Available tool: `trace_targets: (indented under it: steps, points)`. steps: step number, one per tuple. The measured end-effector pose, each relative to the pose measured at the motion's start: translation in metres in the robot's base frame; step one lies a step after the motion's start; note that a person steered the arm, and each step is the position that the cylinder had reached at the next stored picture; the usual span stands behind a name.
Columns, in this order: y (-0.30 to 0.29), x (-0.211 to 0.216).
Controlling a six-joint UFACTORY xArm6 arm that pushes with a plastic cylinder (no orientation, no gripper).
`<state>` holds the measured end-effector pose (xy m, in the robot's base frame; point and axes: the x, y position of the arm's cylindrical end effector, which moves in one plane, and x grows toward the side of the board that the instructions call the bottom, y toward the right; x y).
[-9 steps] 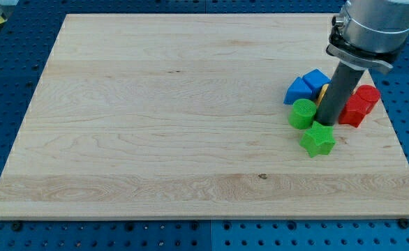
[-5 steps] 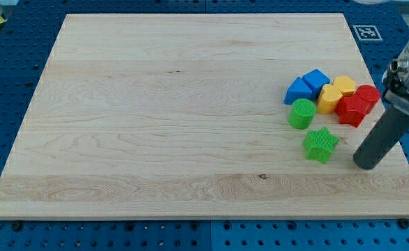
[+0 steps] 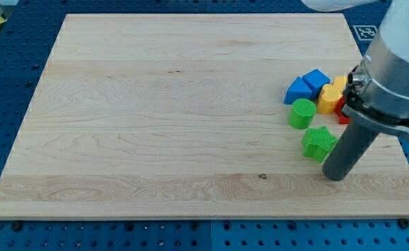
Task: Move the green star towards the group of blocks
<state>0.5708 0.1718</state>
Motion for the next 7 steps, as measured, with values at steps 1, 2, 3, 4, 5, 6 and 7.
trace_targets:
  steps: [1, 2, 3, 4, 5, 6, 7]
  points:
    - [-0.022, -0.001]
    - [-0.028, -0.006]
    - [-0.022, -0.008]
    - [-0.016, -0.008]
    - [-0.013, -0.014]
    - [-0.006, -0.022]
    - [-0.002, -0.030]
